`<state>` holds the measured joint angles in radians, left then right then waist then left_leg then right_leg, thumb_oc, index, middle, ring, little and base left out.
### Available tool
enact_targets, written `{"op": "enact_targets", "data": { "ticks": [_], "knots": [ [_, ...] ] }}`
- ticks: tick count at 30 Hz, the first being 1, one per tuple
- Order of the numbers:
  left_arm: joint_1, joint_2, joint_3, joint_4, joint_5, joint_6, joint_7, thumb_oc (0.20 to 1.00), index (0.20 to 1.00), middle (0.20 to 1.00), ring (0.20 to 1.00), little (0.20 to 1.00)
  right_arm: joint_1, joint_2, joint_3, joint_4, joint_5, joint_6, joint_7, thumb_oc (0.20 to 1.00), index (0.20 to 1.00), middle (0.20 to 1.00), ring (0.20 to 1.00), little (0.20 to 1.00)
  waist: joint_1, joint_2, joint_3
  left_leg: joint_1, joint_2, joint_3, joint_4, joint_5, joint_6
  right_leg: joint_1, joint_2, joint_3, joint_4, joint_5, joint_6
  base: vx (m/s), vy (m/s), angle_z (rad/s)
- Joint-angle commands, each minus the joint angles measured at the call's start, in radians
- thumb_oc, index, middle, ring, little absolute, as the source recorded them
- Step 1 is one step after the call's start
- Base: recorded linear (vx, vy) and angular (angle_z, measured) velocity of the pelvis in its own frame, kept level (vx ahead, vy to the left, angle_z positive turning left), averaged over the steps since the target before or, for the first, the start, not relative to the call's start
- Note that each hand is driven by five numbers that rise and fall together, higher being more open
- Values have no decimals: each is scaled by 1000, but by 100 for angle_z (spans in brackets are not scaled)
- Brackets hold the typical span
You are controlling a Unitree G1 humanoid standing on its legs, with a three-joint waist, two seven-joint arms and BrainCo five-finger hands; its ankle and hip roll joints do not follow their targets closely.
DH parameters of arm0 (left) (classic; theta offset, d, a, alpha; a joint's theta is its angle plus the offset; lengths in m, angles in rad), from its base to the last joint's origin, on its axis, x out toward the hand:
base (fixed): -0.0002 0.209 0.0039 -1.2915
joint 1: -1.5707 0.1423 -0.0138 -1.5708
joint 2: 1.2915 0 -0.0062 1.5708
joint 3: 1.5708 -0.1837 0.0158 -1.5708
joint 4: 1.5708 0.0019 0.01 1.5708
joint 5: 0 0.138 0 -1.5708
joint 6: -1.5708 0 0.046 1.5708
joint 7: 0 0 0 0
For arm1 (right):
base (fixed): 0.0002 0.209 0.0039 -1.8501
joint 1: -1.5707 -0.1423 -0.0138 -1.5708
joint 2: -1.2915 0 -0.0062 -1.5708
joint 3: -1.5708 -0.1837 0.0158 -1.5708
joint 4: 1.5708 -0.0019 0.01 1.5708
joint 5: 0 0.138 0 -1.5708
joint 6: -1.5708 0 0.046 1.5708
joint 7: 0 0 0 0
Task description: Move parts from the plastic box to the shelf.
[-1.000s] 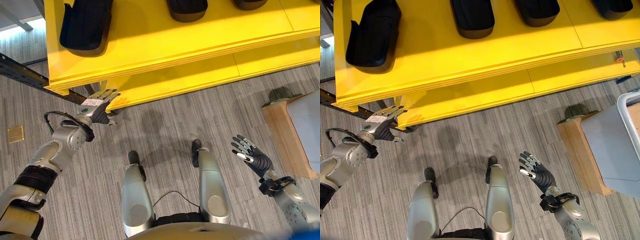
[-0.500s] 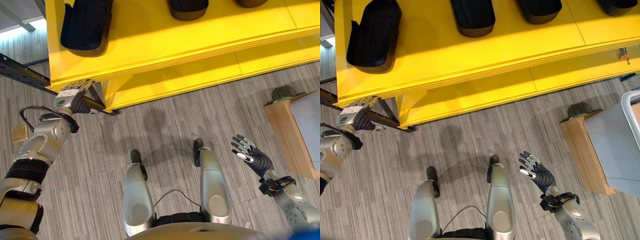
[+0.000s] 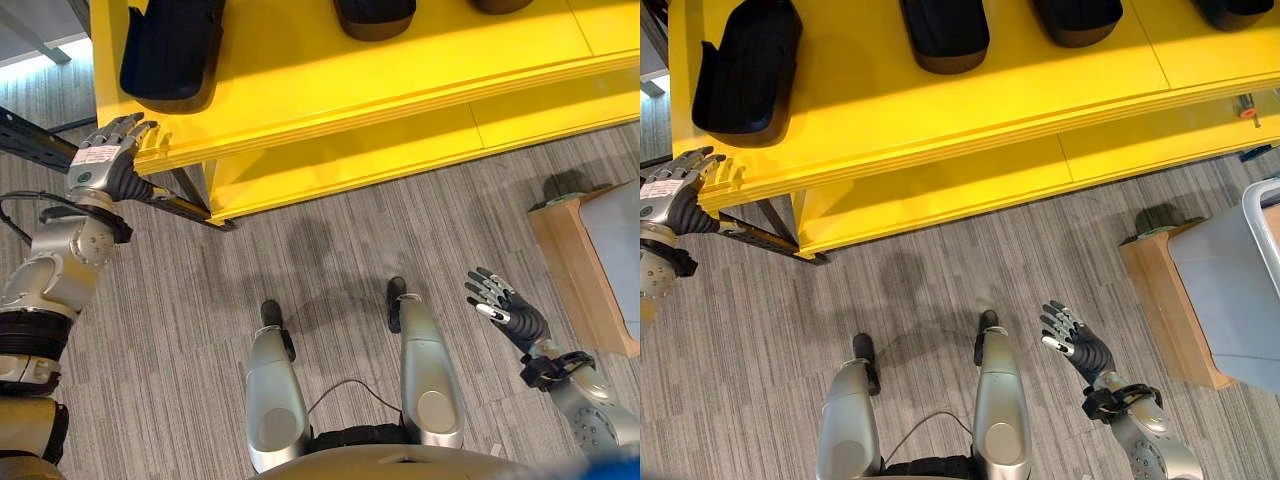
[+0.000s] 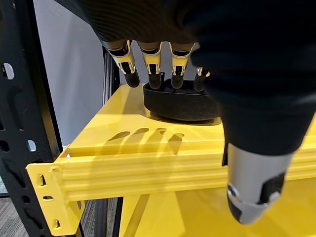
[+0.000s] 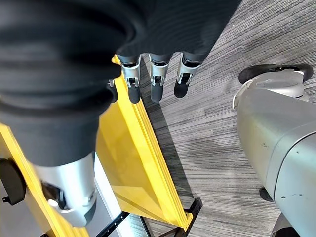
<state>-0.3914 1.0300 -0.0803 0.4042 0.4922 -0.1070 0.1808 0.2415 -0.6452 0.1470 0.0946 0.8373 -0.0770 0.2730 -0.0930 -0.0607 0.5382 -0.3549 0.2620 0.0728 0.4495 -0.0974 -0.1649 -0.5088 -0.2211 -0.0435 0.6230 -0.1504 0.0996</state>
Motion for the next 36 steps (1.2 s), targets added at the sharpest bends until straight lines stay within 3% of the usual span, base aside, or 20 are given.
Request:
{"op": "enact_targets", "data": {
  "ticks": [1,16,36],
  "knots": [
    [-13,72,17,25,6,18,33,1000,1000,1000,1000,1000,23,7,-20,-32,-8,-16,18,1000,1000,1000,1000,1000,6,-39,-55,-68,40,-71,58,13,3,94,-97,23,-117,103,94,0,0,0],
    [-206,73,-144,257,-10,40,36,1000,1000,1000,1000,1000,27,-19,-14,-49,5,-11,26,1000,1000,1000,1000,1000,-6,-57,-57,-98,41,-72,80,11,5,62,-95,31,-103,105,97,0,0,0],
    [-352,94,-256,332,-40,42,39,1000,1000,1000,1000,1000,29,-22,12,-41,19,-8,40,1000,1000,1000,1000,1000,-9,-71,-53,-124,35,-73,114,-4,10,46,-104,41,-88,101,100,3,2,0]
  ]
}}
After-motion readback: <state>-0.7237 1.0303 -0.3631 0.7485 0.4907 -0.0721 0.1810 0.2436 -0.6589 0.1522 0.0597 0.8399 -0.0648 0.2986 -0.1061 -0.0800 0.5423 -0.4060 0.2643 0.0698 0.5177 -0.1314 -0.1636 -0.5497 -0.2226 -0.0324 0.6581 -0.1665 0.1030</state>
